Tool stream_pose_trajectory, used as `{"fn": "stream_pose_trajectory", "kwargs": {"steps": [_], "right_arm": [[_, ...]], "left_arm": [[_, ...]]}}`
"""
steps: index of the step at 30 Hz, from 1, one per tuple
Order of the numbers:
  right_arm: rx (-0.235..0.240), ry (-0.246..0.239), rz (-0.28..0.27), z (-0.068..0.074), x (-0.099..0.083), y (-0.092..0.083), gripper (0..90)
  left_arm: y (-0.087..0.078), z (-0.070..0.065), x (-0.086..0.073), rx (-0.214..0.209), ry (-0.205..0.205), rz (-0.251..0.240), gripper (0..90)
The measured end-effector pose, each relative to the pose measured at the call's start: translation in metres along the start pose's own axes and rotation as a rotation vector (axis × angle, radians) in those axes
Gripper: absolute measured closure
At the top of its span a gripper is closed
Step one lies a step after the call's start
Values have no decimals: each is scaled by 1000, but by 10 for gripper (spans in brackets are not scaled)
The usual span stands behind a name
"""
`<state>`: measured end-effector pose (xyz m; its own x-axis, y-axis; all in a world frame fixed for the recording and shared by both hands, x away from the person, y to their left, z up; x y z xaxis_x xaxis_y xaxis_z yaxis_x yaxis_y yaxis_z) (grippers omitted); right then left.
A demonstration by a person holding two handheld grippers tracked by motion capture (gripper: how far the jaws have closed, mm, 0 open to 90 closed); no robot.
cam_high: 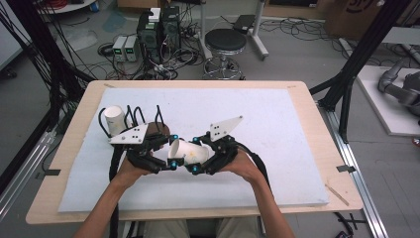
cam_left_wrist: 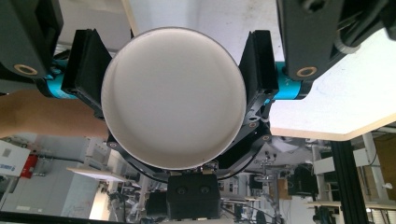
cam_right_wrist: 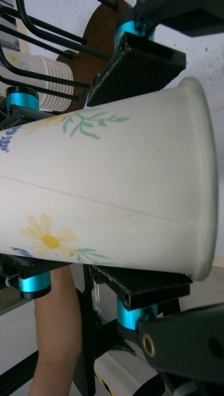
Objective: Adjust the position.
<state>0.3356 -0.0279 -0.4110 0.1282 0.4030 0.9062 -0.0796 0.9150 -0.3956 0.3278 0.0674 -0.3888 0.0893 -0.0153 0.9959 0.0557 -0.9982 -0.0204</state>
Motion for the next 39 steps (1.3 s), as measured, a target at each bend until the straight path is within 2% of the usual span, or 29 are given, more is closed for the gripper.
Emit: {"fn": "stream_pose_trajectory", "kwargs": {"steps": [8, 19, 22, 23, 24, 25, 27, 31, 33, 36, 38, 39], "right_arm": [[8, -17, 7, 3, 0, 0, 294], [1, -17, 17, 3, -1, -1, 314], [5, -23, 20, 4, -1, -2, 313], [0, -25, 17, 3, 0, -2, 313], [-2, -21, 18, 3, 0, -2, 312], [-2, -21, 18, 3, 0, -2, 312], [-7, -20, 23, 2, -1, -3, 312], [-5, -20, 33, 3, -1, -4, 310], [-6, -15, 37, 3, -2, -4, 310], [-10, -10, 41, 3, -2, -5, 309], [-14, -7, 45, 2, -3, -7, 309], [-21, -4, 50, 2, -3, -7, 308]], "left_arm": [[-1, 0, 0, -2, -2, 1, 358], [0, 0, -1, -6, 0, 6, 354], [0, -1, 0, -2, 10, -14, 343], [0, 0, 0, 8, 15, -25, 325], [0, 0, 2, 16, 13, -35, 159], [0, 2, 2, 29, 6, -40, 159], [0, 4, 2, 28, 0, -32, 26], [1, 6, -1, 50, 21, -7, 17], [2, 5, 0, 48, 43, -12, 17], [2, 4, 0, 48, 51, -12, 17], [1, 4, 0, 48, 43, -8, 17], [1, 5, -1, 47, 22, 9, 17]]}}
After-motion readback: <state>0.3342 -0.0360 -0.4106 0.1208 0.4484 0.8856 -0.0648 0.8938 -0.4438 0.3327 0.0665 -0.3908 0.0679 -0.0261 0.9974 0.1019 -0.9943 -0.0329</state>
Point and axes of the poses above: each handheld gripper's, and its own axes: y roughly forward along the jaws, x roughly out of its top, z roughly to its left, the point moved 9 cm from there along y, roughly forward along the jaws, and after that the axes turned 1 degree about -z, right-handed, at the moved point
